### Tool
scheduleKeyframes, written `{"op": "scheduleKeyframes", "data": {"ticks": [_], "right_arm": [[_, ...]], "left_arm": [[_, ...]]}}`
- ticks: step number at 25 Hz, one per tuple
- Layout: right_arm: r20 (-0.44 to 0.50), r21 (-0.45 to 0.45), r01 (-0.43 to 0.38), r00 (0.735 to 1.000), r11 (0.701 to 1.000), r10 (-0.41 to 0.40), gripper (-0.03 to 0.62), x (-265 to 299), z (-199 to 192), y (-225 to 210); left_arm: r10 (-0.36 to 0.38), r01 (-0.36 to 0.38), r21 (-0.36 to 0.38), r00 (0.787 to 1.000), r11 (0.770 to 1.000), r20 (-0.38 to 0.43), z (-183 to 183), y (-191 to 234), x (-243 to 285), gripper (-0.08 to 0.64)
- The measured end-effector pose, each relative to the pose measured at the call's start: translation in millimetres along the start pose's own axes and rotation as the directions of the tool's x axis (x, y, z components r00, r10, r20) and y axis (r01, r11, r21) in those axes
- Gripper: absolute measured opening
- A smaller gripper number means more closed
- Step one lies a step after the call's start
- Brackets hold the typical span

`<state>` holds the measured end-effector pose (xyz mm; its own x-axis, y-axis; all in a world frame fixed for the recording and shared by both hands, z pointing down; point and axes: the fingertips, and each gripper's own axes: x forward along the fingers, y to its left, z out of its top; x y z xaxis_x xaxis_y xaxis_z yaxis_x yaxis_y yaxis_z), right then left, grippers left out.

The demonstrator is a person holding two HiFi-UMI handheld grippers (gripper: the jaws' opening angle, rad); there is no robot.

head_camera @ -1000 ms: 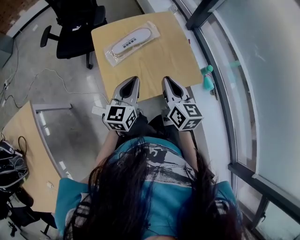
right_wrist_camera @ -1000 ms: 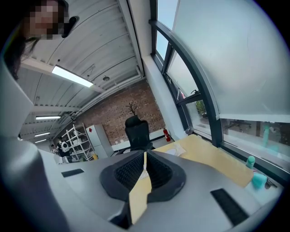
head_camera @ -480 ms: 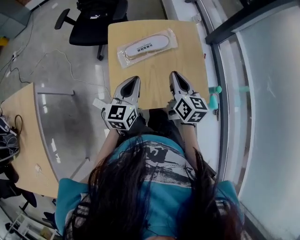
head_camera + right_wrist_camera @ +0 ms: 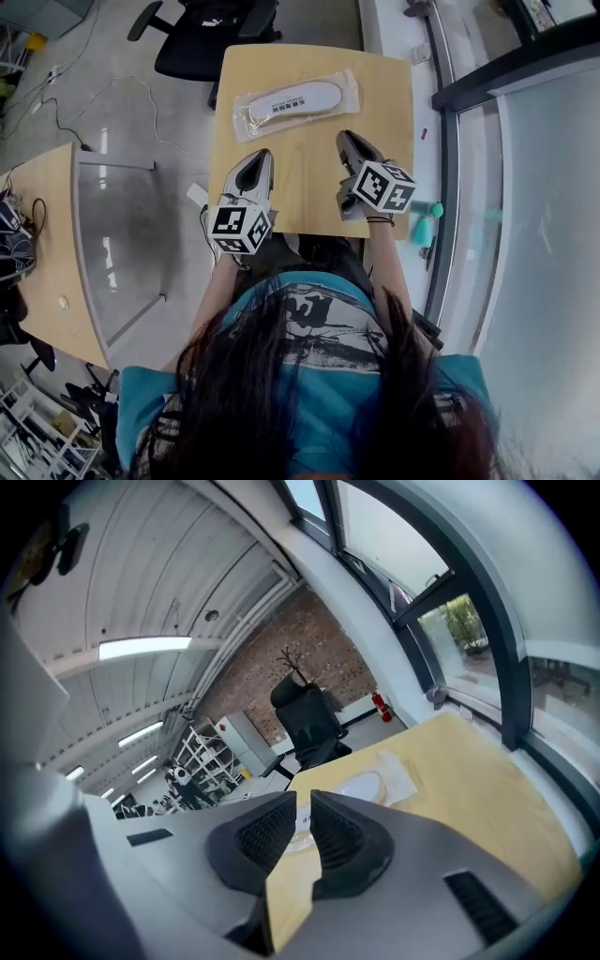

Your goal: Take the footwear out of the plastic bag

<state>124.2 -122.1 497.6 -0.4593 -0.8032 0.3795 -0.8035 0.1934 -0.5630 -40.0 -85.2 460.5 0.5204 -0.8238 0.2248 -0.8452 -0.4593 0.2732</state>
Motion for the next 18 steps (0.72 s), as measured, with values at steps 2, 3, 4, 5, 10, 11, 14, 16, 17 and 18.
{"op": "scheduleKeyframes", "data": {"ticks": [2, 3, 4, 5, 10, 11, 14, 16, 17, 18], "right_arm": [[-0.02, 0.096, -0.04, 0.999, 0.995, 0.042, 0.028, 15.3, -2.6, -19.9], [-0.026, 0.158, -0.064, 0.997, 0.985, 0.069, 0.028, 23.3, -4.6, -29.4], [-0.027, 0.229, -0.089, 0.995, 0.969, 0.098, 0.029, 31.3, -6.7, -39.2], [-0.026, 0.306, -0.111, 0.992, 0.946, 0.125, 0.049, 39.3, -8.7, -49.5], [-0.009, 0.582, -0.122, 0.988, 0.804, 0.157, 0.171, 76.2, -21.1, -103.1], [-0.015, 0.604, -0.108, 0.989, 0.79, 0.147, 0.188, 82.7, -24.2, -112.7], [-0.025, 0.663, -0.079, 0.991, 0.744, 0.128, 0.23, 100.9, -29.9, -133.6], [-0.018, 0.706, -0.062, 0.994, 0.706, 0.104, 0.232, 109.5, -31.5, -143.8], [-0.017, 0.72, -0.048, 0.996, 0.692, 0.087, 0.232, 112.4, -32.1, -148.7], [-0.019, 0.73, -0.034, 0.997, 0.683, 0.069, 0.232, 114.7, -32.9, -153.4]], "left_arm": [[0.036, -0.036, 0.007, 0.999, 0.999, -0.001, -2.4, -1.6, 5.6, 0.005], [0.055, -0.055, 0.009, 0.998, 0.998, -0.003, -3.4, -2.4, 7.5, 0.004], [0.074, -0.074, 0.01, 0.997, 0.997, -0.004, -4.3, -3.5, 9.4, 0.005], [0.09, -0.09, 0.009, 0.996, 0.996, -0.006, -5.1, -5.0, 11.5, 0.005], [0.122, -0.122, 0.015, 0.992, 0.992, -0.024, -12.8, -14.3, 20.5, 0.005], [0.122, -0.121, 0.017, 0.992, 0.992, -0.03, -15.8, -16.7, 22.2, 0.005], [0.117, -0.117, 0.014, 0.992, 0.993, -0.048, -23.0, -20.3, 27.8, 0.005], [0.11, -0.11, 0.0, 0.993, 0.994, -0.053, -23.3, -19.4, 31.5, 0.005], [0.106, -0.106, -0.005, 0.993, 0.994, -0.053, -22.5, -18.6, 33.6, 0.005], [0.101, -0.102, -0.004, 0.993, 0.995, -0.053, -21.4, -17.9, 35.8, 0.005]]}}
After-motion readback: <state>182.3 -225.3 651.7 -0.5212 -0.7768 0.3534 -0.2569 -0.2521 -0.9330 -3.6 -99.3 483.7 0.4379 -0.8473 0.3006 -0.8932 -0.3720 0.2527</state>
